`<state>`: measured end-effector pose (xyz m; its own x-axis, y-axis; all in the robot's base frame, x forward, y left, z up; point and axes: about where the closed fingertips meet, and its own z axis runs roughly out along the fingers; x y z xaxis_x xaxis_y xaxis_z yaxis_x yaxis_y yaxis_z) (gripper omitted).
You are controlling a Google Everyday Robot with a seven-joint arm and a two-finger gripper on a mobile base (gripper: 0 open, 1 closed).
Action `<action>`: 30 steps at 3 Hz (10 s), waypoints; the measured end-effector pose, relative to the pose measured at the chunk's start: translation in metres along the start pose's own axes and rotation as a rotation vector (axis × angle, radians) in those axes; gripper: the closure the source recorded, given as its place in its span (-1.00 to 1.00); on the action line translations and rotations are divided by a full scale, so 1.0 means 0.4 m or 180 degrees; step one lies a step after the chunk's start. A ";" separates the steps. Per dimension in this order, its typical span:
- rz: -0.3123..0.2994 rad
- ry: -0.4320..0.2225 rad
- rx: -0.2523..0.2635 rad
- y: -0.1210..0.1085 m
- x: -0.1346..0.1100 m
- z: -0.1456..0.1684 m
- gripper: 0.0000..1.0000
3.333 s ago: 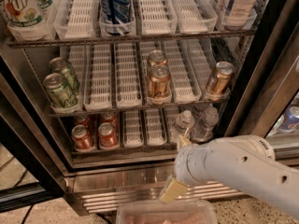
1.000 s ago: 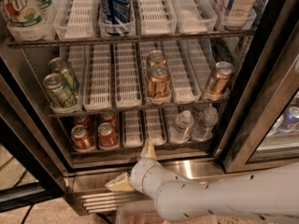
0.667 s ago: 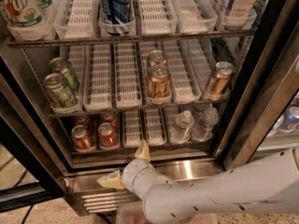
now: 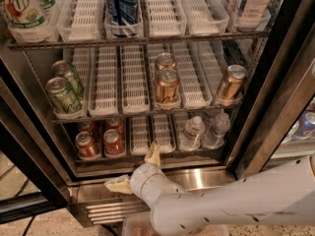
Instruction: Pick coke can from bottom shelf of fridge
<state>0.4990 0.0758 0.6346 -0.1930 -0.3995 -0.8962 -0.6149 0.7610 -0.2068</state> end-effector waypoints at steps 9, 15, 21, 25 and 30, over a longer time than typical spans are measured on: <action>0.0426 -0.0672 0.0641 0.021 -0.056 0.177 -0.50; 0.0450 -0.0813 0.0873 0.005 -0.018 0.264 -0.30; 0.0672 -0.1018 0.1038 -0.043 -0.055 0.326 -0.20; 0.0692 -0.1024 0.0972 -0.042 -0.065 0.323 1.00; 0.1015 -0.1077 0.0526 -0.079 -0.144 0.287 1.00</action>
Offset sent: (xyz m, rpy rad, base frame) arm 0.0251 0.0340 -0.0159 0.0756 -0.1517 -0.0900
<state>0.6174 0.1332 0.6476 -0.0759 0.0341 -0.9965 -0.4307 0.9002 0.0636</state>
